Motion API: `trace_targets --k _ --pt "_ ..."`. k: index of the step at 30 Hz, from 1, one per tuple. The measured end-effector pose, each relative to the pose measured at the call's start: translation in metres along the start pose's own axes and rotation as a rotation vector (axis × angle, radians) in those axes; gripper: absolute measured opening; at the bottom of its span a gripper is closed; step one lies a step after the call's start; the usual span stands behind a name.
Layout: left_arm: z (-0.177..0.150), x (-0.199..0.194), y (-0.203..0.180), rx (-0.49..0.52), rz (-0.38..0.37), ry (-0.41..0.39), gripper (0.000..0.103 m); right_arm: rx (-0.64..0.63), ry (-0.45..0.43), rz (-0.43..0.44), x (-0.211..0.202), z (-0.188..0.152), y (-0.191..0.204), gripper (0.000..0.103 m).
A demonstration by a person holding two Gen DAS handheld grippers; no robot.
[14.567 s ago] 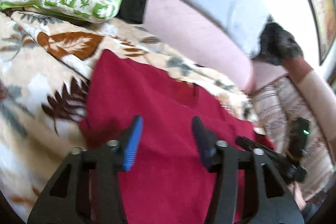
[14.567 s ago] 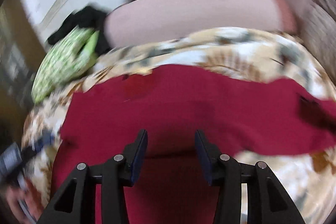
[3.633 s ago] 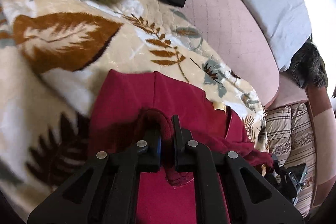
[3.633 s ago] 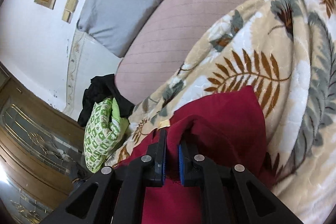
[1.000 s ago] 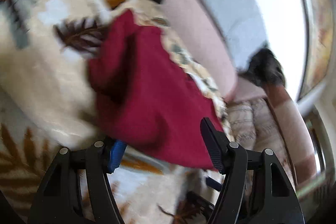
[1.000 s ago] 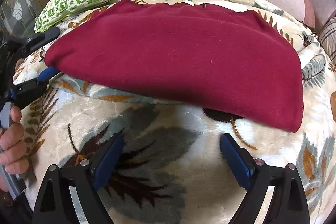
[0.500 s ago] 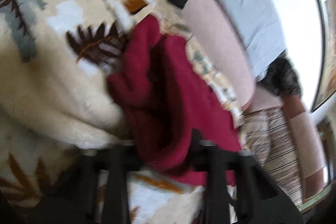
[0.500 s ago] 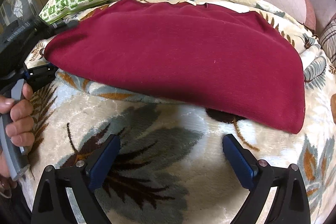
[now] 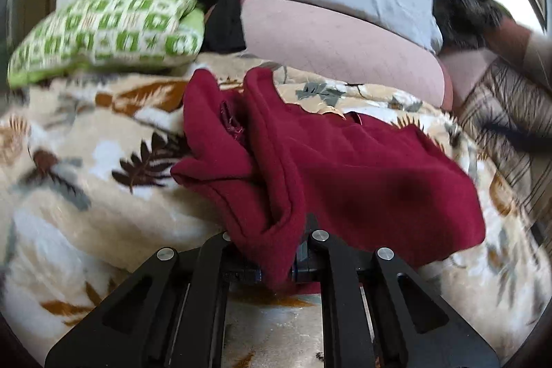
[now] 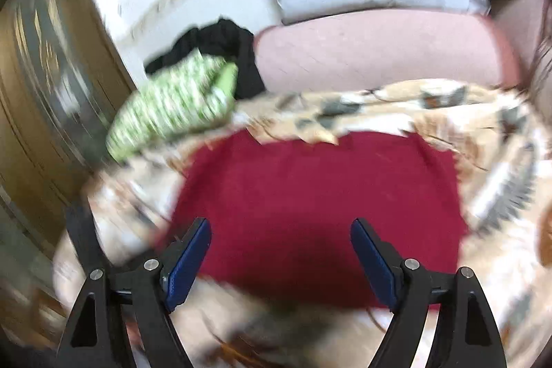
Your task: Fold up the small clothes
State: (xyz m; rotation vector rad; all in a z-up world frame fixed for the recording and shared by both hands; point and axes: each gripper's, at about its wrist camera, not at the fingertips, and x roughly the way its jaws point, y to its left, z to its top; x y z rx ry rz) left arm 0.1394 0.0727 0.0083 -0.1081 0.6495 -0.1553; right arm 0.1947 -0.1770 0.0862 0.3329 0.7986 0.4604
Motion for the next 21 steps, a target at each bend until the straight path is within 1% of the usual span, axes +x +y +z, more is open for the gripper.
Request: trace_targets --k 1,2,3,4,5,6,7,8,9,10,12,15,17,18,20,21 --pt "0.000 -0.001 -0.004 0.026 0.008 -0.007 0.009 0.041 0.021 0.060 0.008 0.015 -0.001 0.082" --pt "0.001 -0.003 -0.008 0.049 0.015 -0.013 0.009 0.104 0.066 0.166 0.025 0.037 -0.003 0.083" --pt "0.001 -0.005 -0.012 0.080 0.022 -0.022 0.009 0.147 0.112 0.242 0.043 0.053 -0.004 0.084" --pt "0.001 -0.006 -0.018 0.120 0.031 -0.034 0.009 0.185 0.178 0.299 0.070 0.071 -0.001 0.084" --pt "0.001 -0.007 -0.023 0.157 0.034 -0.043 0.009 0.200 0.212 0.298 0.087 0.080 0.002 0.084" --pt "0.002 -0.008 -0.027 0.183 0.033 -0.051 0.009 0.208 0.250 0.260 0.110 0.089 0.007 0.085" --pt "0.001 -0.009 -0.032 0.214 0.036 -0.060 0.009 0.204 0.275 0.236 0.123 0.092 0.011 0.085" --pt "0.000 -0.008 -0.036 0.243 0.039 -0.066 0.009 0.190 0.326 0.235 0.144 0.097 0.019 0.085" --pt "0.000 -0.008 -0.039 0.261 0.038 -0.066 0.009 0.170 0.381 0.265 0.163 0.100 0.027 0.086" --pt "0.000 -0.008 -0.041 0.270 0.034 -0.068 0.009 0.150 0.431 0.273 0.178 0.101 0.034 0.086" --pt "0.001 -0.007 -0.044 0.288 0.024 -0.071 0.009 0.109 0.519 0.256 0.202 0.104 0.047 0.086" --pt "0.001 -0.006 -0.048 0.314 0.008 -0.074 0.009 0.047 0.599 0.251 0.222 0.106 0.067 0.086" --pt "0.000 -0.007 -0.051 0.329 0.004 -0.078 0.009 -0.001 0.626 0.264 0.226 0.107 0.081 0.086" --pt "0.000 -0.007 -0.051 0.330 -0.001 -0.078 0.009 -0.039 0.646 0.252 0.230 0.107 0.087 0.086" --pt "0.000 -0.008 -0.054 0.336 -0.007 -0.081 0.009 -0.143 0.677 0.155 0.238 0.102 0.097 0.086" --pt "0.000 -0.008 -0.055 0.339 -0.016 -0.082 0.009 -0.187 0.691 0.104 0.242 0.099 0.097 0.076"
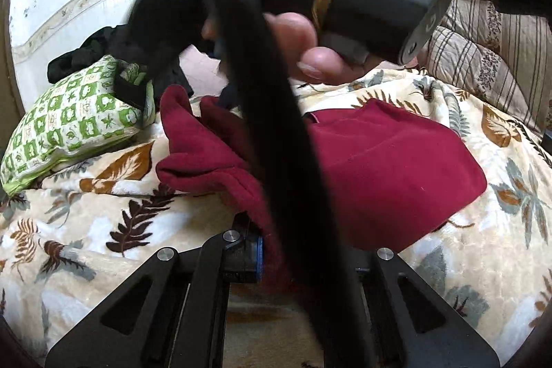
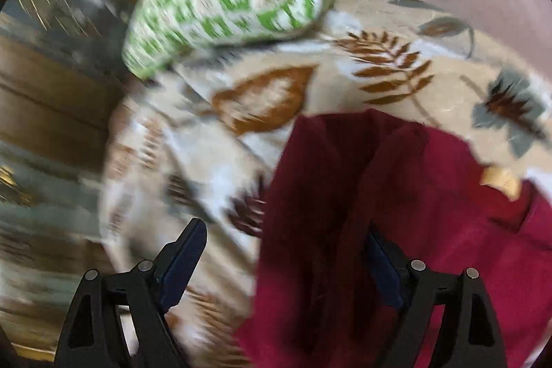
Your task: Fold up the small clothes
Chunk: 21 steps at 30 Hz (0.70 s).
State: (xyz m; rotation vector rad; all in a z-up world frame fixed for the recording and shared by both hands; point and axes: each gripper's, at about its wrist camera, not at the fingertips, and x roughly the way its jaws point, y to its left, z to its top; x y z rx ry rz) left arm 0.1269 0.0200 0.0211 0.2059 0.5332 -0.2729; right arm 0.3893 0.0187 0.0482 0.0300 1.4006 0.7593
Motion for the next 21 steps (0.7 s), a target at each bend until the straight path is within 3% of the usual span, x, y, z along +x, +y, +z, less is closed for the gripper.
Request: trace_targets --k 1,2,11,15,21 --pt "0.000 0.000 0.000 -0.003 -0.008 -0.002 0.009 -0.007 0.009 -0.042 0.001 0.000 -0.003 0.037" --pt "0.001 0.000 0.000 -0.003 -0.017 -0.006 0.009 0.008 0.009 -0.071 0.001 -0.002 -0.008 0.021" --pt "0.028 -0.025 -0.041 0.046 -0.185 -0.096 0.009 0.058 -0.141 -0.105 -0.094 -0.055 -0.074 0.017" --pt "0.042 -0.014 -0.092 0.114 -0.260 -0.053 0.009 0.131 -0.168 -0.116 -0.131 -0.092 -0.120 0.017" --pt "0.050 0.013 -0.152 0.161 -0.319 0.019 0.009 0.219 -0.193 -0.148 -0.151 -0.130 -0.177 0.017"
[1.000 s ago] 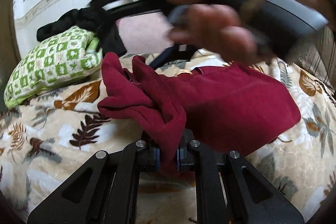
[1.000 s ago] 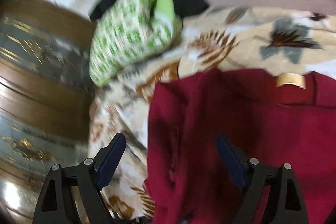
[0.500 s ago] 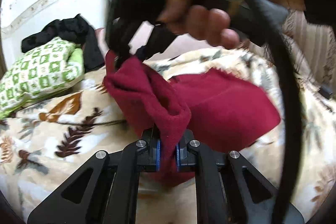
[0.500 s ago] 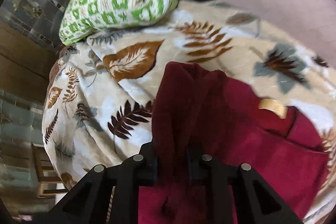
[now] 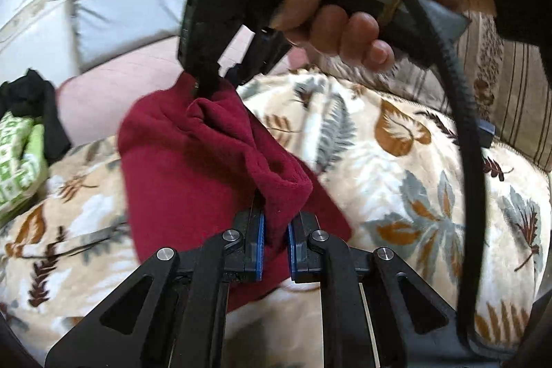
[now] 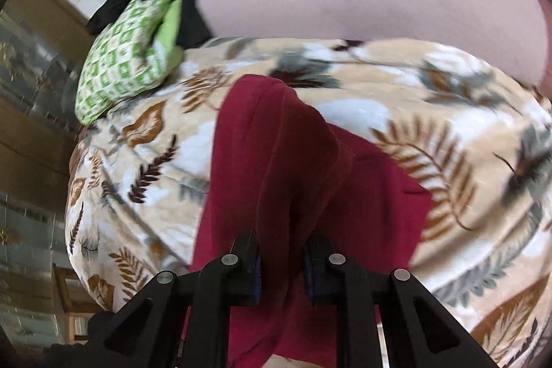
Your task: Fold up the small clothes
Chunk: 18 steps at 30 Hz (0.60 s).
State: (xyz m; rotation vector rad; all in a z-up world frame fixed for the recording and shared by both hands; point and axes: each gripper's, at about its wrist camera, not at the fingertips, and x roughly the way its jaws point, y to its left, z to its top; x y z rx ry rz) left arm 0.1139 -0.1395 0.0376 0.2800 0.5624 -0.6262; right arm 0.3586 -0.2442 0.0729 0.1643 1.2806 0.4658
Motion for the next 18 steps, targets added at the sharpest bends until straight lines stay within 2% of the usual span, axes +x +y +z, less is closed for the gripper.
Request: trace_targets --k 2,4,6,7,9,11,12,15,17,18 --pt "0.000 0.017 -0.010 -0.012 -0.018 0.053 0.014 0.005 0.004 -0.023 -0.001 -0.003 -0.016 0.017" --pt "-0.004 0.032 -0.018 -0.032 -0.044 0.122 0.033 0.005 0.011 -0.044 0.007 -0.007 -0.030 0.018" --pt "-0.012 0.038 -0.027 -0.034 -0.095 0.167 0.045 0.015 0.012 -0.059 0.018 -0.011 -0.042 0.026" --pt "-0.017 0.037 -0.035 -0.011 -0.115 0.185 0.048 0.032 0.017 -0.082 0.026 -0.014 -0.049 0.037" --pt "-0.025 0.018 -0.045 0.042 -0.141 0.167 0.048 0.071 -0.014 -0.146 0.032 -0.023 -0.064 0.042" --pt "-0.031 -0.003 -0.042 0.033 -0.207 0.153 0.048 0.117 -0.063 -0.111 0.025 -0.030 -0.074 0.042" --pt "-0.036 -0.020 -0.035 0.025 -0.216 0.134 0.048 0.150 -0.124 -0.096 0.013 -0.037 -0.080 0.042" --pt "-0.042 -0.053 -0.004 -0.033 -0.169 0.085 0.048 0.143 -0.289 -0.070 -0.027 -0.059 -0.081 0.042" --pt "-0.042 -0.062 0.026 -0.126 -0.132 0.059 0.048 0.042 -0.372 -0.063 -0.047 -0.076 -0.066 0.043" --pt "-0.040 -0.063 0.049 -0.211 -0.091 0.047 0.048 -0.018 -0.400 -0.050 -0.052 -0.083 -0.057 0.043"
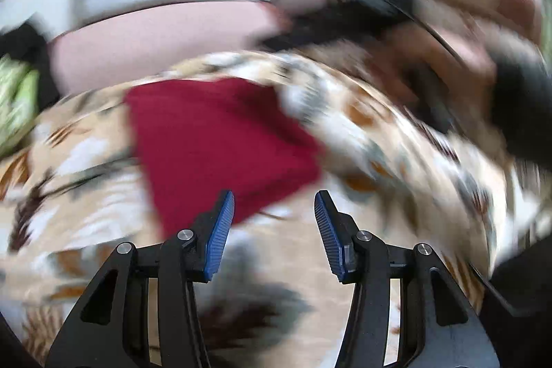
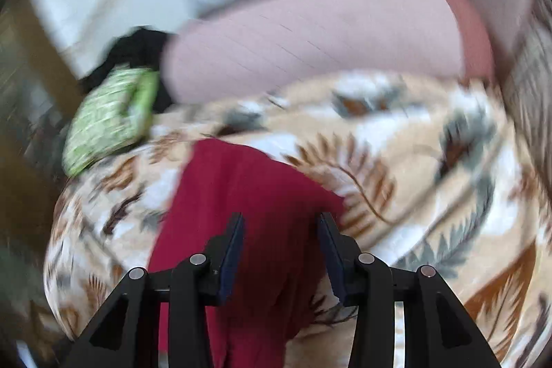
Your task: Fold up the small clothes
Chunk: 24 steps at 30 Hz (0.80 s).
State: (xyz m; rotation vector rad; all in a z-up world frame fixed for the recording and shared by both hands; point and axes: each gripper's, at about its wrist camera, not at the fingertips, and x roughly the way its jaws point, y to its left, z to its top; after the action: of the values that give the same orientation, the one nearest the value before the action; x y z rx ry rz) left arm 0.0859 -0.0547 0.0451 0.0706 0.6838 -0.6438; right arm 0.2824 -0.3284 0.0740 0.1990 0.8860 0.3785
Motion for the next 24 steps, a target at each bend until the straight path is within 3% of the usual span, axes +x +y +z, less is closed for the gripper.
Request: trace_targets --k 2,3,6,8,10,12,15,18,21,24 --pt "0.009 0.010 0.028 -0.131 0.010 0.014 0.037 -0.120 -0.036 0.043 -0.013 -0.013 0.022 0.043" --pt "0.013 0.023 0.046 -0.236 -0.009 0.045 0.027 -0.172 -0.044 0.068 -0.014 -0.019 0.032 0.043" --pt "0.003 0.066 0.067 -0.411 -0.065 0.169 0.026 -0.271 -0.025 0.121 -0.006 -0.028 0.062 0.043" --pt "-0.004 0.082 0.064 -0.412 -0.070 0.198 0.026 -0.340 0.022 0.120 0.011 -0.038 0.082 0.043" --pt "-0.004 0.083 0.058 -0.387 -0.065 0.189 0.026 -0.380 0.097 0.017 0.033 -0.050 0.082 0.043" --pt "0.001 0.081 0.054 -0.361 -0.059 0.201 0.026 -0.323 0.200 -0.057 0.064 -0.068 0.057 0.043" --pt "0.026 0.071 0.056 -0.330 -0.040 0.163 0.026 -0.197 0.111 0.018 0.058 -0.071 0.032 0.043" --pt "0.071 0.078 0.067 -0.316 -0.026 0.087 0.026 -0.187 0.074 0.023 0.055 -0.076 0.032 0.044" --pt "0.115 0.129 0.075 -0.295 -0.033 0.132 0.026 -0.177 0.010 0.015 0.054 -0.085 0.033 0.046" --pt "0.128 0.190 0.091 -0.261 0.084 0.289 0.026 -0.185 -0.053 0.001 0.052 -0.095 0.035 0.047"
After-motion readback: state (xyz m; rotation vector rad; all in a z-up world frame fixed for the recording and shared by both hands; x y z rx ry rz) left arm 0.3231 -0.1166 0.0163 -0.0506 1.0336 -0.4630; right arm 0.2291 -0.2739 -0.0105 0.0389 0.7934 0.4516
